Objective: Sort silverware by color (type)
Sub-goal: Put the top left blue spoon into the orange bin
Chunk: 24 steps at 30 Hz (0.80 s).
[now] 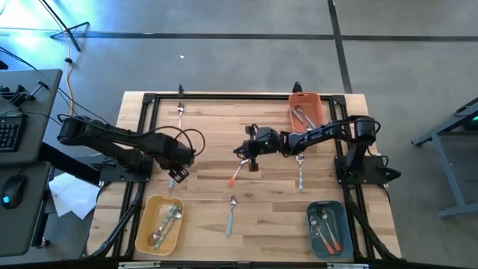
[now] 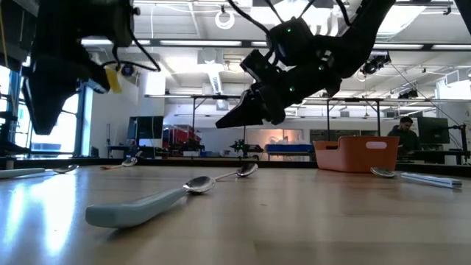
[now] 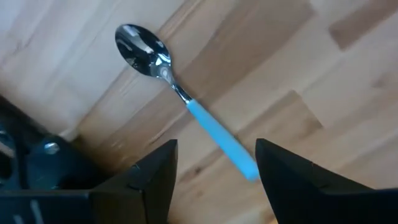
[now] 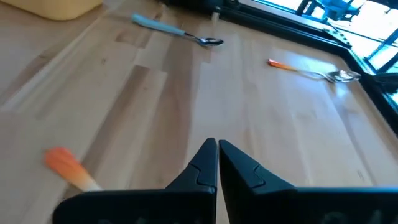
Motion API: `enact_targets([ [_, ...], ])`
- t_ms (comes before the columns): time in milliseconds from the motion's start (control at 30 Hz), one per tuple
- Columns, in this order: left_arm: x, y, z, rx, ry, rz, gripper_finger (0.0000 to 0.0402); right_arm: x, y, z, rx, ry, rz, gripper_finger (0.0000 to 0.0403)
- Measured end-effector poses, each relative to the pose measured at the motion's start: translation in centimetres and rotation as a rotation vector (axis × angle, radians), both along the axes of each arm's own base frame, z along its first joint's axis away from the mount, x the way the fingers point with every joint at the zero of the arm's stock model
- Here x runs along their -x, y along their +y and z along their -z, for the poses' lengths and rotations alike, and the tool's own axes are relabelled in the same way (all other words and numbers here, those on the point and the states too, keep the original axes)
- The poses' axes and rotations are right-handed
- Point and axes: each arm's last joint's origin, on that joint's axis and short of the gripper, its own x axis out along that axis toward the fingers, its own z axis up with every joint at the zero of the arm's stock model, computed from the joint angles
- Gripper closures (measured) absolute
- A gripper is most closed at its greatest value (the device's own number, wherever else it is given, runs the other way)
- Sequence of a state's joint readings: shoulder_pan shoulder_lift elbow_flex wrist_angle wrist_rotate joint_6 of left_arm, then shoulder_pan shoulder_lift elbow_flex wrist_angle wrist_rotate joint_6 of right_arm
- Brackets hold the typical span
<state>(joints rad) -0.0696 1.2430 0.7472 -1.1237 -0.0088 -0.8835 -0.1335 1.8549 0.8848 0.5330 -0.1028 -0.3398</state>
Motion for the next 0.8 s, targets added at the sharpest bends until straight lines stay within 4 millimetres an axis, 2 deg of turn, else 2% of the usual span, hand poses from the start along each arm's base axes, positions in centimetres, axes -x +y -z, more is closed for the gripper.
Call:
enact_targets([
  [233, 1.3, 0.7, 4.5, -0.019, -0.031, -0.109, 0.0212, -0.2, 2.4, 0.0, 0.026, 0.007, -0.018, 0.0403],
  [333, 1.8, 1.2, 5.6, -0.042, -0.038, -0.126, 0.022, -0.3, 3.0, 0.0, 0.048, 0.003, -0.025, 0.0403],
  [467, 2.0, 1.6, 6.1, -0.025, -0.058, -0.116, 0.0239, -0.3, 3.5, 0.0, 0.058, 0.0, -0.044, 0.0403],
  [600, 1.9, 1.8, 6.2, -0.013, -0.064, -0.086, 0.0281, -0.3, 3.5, 0.0, 0.055, 0.005, -0.042, 0.0403],
  [800, 1.6, 1.7, 6.2, -0.022, -0.099, 0.038, 0.0375, -0.2, 2.9, 0.0, 0.065, 0.006, -0.03, 0.0403],
])
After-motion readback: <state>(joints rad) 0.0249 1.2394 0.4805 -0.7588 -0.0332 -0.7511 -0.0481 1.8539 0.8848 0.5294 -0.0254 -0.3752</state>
